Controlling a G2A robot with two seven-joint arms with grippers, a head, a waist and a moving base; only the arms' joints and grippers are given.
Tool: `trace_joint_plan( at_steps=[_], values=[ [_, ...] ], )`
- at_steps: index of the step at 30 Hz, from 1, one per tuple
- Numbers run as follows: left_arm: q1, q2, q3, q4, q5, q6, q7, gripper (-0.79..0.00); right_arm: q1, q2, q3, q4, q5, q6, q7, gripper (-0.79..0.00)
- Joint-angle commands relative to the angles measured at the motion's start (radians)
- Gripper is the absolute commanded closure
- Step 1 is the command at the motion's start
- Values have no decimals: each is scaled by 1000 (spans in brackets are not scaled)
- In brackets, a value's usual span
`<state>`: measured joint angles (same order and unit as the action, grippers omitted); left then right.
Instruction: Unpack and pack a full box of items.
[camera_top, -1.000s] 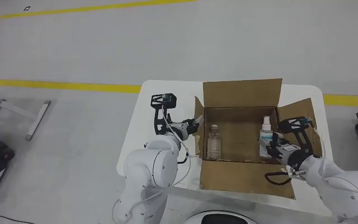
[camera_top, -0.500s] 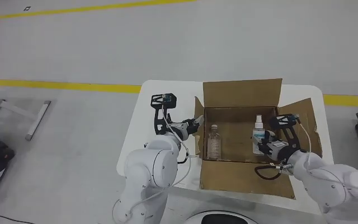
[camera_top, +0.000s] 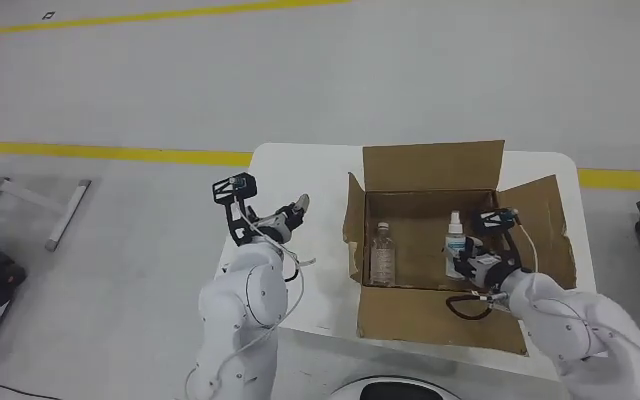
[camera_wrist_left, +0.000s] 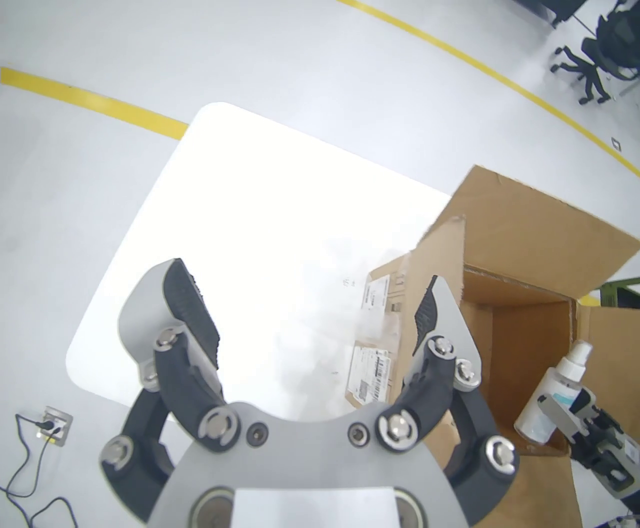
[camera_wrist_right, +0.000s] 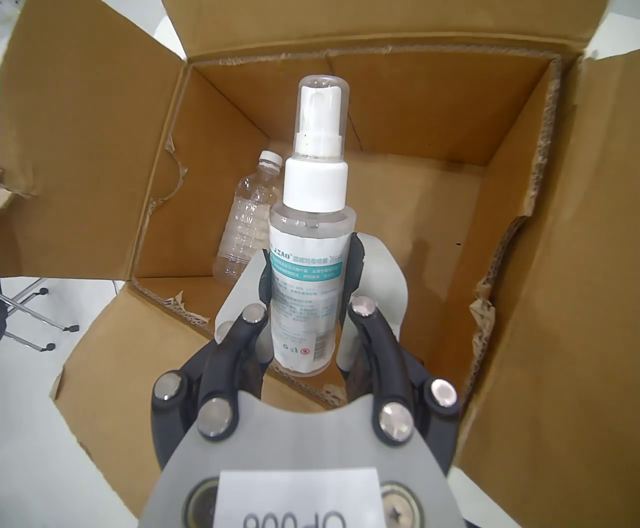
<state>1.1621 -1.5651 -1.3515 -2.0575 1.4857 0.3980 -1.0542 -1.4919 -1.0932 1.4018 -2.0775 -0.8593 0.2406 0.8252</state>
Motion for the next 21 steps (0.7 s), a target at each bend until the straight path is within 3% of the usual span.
trace_joint_plan(
  at_steps=[1, 12, 21],
  values=[
    [4, 1, -14, -1, -1, 5, 4, -785, 40, -4, -53, 35, -52, 12, 1, 0],
    [4, 1, -14, -1, -1, 5, 4, -785, 299, -58, -316, 251, -149, 228, 118, 0],
    [4, 1, -14, -1, -1, 5, 4, -785, 427, -99, -413, 411, -156, 331, 152, 0]
  ],
)
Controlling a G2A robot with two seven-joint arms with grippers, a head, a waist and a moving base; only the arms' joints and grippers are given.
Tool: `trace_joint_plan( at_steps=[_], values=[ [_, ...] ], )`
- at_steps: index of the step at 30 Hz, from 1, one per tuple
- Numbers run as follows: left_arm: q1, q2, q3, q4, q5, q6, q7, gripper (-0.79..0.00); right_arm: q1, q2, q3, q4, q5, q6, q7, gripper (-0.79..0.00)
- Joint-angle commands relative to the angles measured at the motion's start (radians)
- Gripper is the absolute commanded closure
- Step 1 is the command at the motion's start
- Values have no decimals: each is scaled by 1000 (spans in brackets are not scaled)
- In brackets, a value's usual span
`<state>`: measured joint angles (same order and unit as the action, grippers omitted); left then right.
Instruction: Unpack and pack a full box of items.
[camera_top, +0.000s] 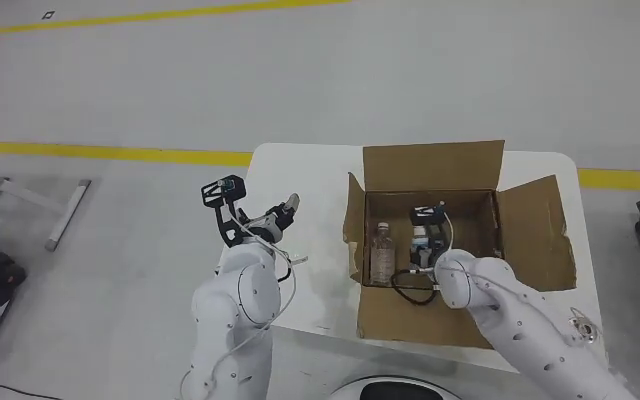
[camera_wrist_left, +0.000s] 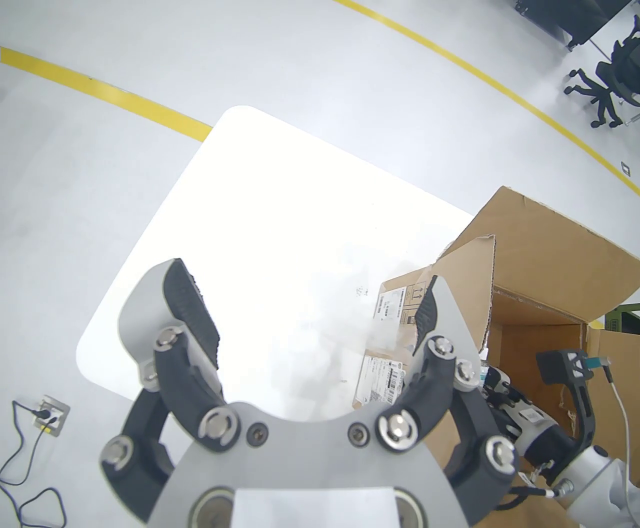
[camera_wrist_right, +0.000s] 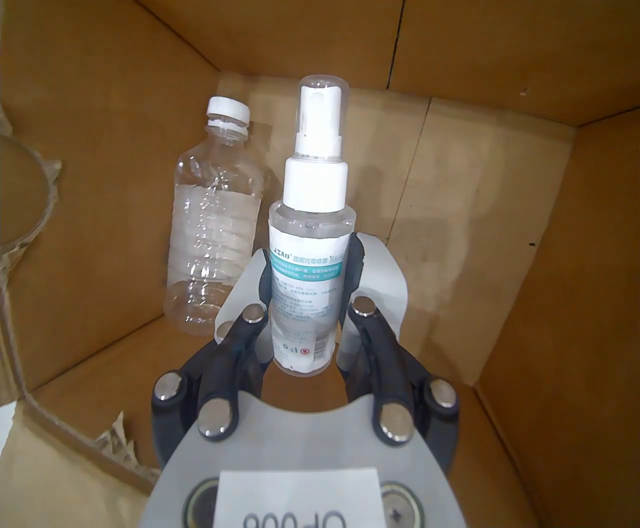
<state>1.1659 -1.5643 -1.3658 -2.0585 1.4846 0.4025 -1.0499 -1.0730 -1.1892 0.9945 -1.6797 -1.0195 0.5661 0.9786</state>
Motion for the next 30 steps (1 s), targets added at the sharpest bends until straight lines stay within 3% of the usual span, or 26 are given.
trace_joint_plan(
  at_steps=[1, 25, 30],
  values=[
    [0, 0, 0, 0, 0, 0, 0, -785, 15, -7, -12, 26, 8, 7, -7, 0],
    [0, 0, 0, 0, 0, 0, 0, -785, 88, -74, -75, 243, 100, -8, -117, 0],
    [0, 0, 0, 0, 0, 0, 0, -785, 93, -81, -78, 260, 99, -22, -116, -123]
  ],
)
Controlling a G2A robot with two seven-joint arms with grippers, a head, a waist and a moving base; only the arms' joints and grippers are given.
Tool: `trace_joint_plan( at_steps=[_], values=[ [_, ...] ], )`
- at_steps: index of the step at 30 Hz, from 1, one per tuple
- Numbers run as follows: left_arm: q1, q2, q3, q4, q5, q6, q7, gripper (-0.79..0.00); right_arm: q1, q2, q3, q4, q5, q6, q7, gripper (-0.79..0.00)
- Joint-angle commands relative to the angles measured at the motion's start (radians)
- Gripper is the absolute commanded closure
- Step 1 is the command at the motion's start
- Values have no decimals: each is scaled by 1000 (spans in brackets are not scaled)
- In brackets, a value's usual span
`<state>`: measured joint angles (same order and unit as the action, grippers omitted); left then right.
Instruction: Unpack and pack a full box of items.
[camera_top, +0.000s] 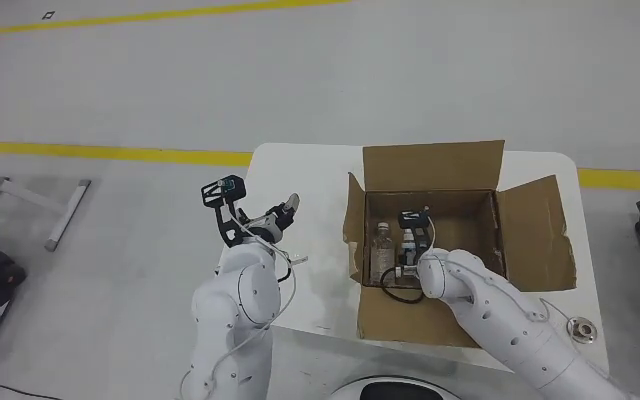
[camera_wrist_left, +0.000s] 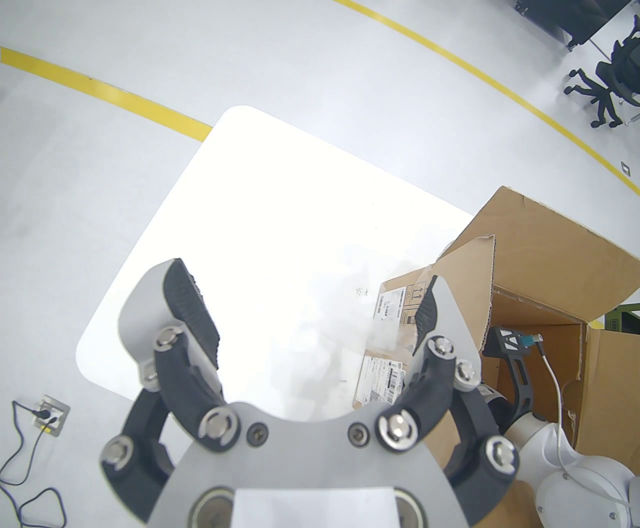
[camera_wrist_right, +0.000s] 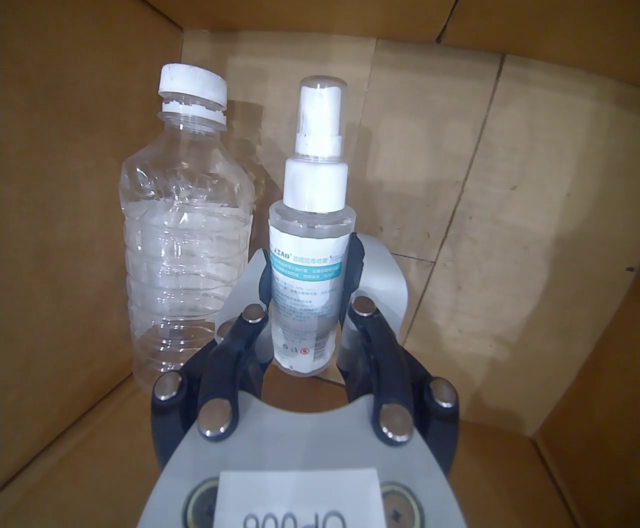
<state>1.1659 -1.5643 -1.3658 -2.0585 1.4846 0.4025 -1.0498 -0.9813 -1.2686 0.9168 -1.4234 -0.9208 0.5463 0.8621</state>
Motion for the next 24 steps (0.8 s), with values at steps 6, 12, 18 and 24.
trace_joint_plan(
  at_steps=[6, 12, 18, 24],
  values=[
    [0, 0, 0, 0, 0, 0, 0, -785, 8, -10, -5, 13, 0, -13, 1, -163],
    [0, 0, 0, 0, 0, 0, 0, -785, 8, -16, -4, 15, -9, -20, 4, -197],
    [0, 0, 0, 0, 0, 0, 0, -785, 2, -19, 4, 11, -20, -27, 14, -360],
    [0, 0, 0, 0, 0, 0, 0, -785, -13, -18, 21, -10, -36, -34, 21, -379]
  ],
)
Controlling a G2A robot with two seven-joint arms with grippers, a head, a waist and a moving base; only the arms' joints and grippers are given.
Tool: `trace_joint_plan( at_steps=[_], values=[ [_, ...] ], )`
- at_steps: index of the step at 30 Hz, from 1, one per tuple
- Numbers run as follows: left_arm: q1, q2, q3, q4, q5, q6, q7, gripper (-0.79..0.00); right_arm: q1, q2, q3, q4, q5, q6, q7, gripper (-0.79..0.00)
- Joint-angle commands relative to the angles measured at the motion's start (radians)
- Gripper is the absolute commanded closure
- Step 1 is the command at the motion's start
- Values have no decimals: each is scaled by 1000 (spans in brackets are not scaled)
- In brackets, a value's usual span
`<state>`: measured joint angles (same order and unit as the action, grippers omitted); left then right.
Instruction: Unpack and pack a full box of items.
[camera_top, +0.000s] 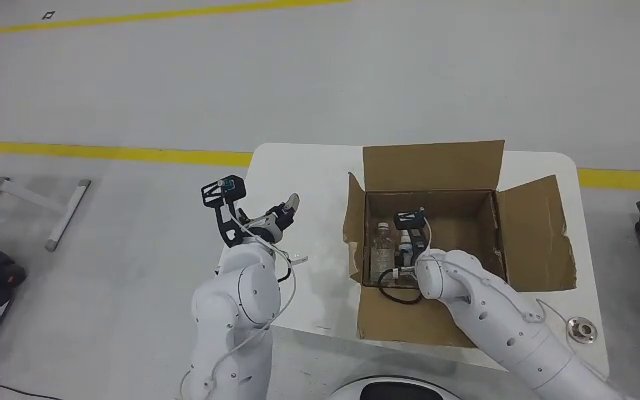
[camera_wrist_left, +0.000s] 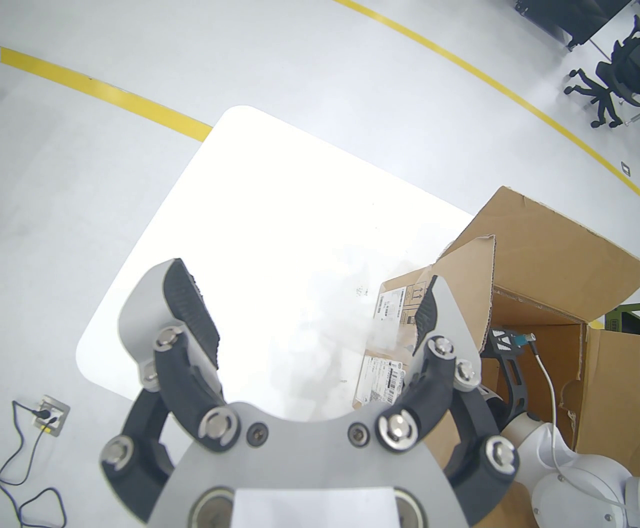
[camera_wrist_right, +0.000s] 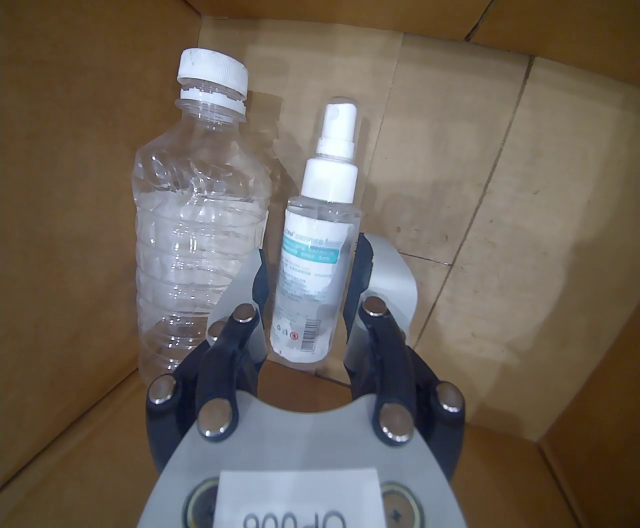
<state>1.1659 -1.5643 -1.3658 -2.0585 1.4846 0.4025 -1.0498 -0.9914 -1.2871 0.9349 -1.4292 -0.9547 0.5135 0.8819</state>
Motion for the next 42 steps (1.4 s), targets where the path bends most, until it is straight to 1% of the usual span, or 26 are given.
trace_joint_plan(
  at_steps=[1, 6, 10, 11, 13, 14, 18, 22, 23, 27, 30, 35, 37, 42],
  values=[
    [0, 0, 0, 0, 0, 0, 0, -785, -5, 1, 7, -12, -3, -4, 1, -379],
    [0, 0, 0, 0, 0, 0, 0, -785, -36, 5, 36, -85, -5, -20, -7, -372],
    [0, 0, 0, 0, 0, 0, 0, -785, -107, 22, 86, -230, -37, -61, -11, -376],
    [0, 0, 0, 0, 0, 0, 0, -785, -130, 28, 103, -276, -61, -72, -7, -406],
    [0, 0, 0, 0, 0, 0, 0, -785, -183, 42, 151, -368, -87, -87, 7, -379],
    [0, 0, 0, 0, 0, 0, 0, -785, -210, 48, 181, -420, -90, -96, 8, -342],
    [0, 0, 0, 0, 0, 0, 0, -785, -328, 69, 322, -610, -65, -143, -5, -326],
    [0, 0, 0, 0, 0, 0, 0, -785, -421, 80, 475, -752, 17, -177, -40, -126],
    [0, 0, 0, 0, 0, 0, 0, -785, -444, 82, 513, -784, 39, -191, -51, 0],
    [0, 0, 0, 0, 0, 0, 0, -785, -529, 91, 660, -874, 102, -266, -92, 0],
    [0, 0, 0, 0, 0, 0, 0, -785, -587, 93, 778, -916, 161, -287, -120, 0],
    [0, 0, 0, 0, 0, 0, 0, -785, -683, 95, 986, -921, 270, -348, -139, 0],
    [0, 0, 0, 0, 0, 0, 0, -785, -734, 94, 1067, -921, 312, -380, -139, 0],
    [0, 0, 0, 0, 0, 0, 0, -785, -882, 83, 1243, -921, 385, -405, -145, 0]
  ],
)
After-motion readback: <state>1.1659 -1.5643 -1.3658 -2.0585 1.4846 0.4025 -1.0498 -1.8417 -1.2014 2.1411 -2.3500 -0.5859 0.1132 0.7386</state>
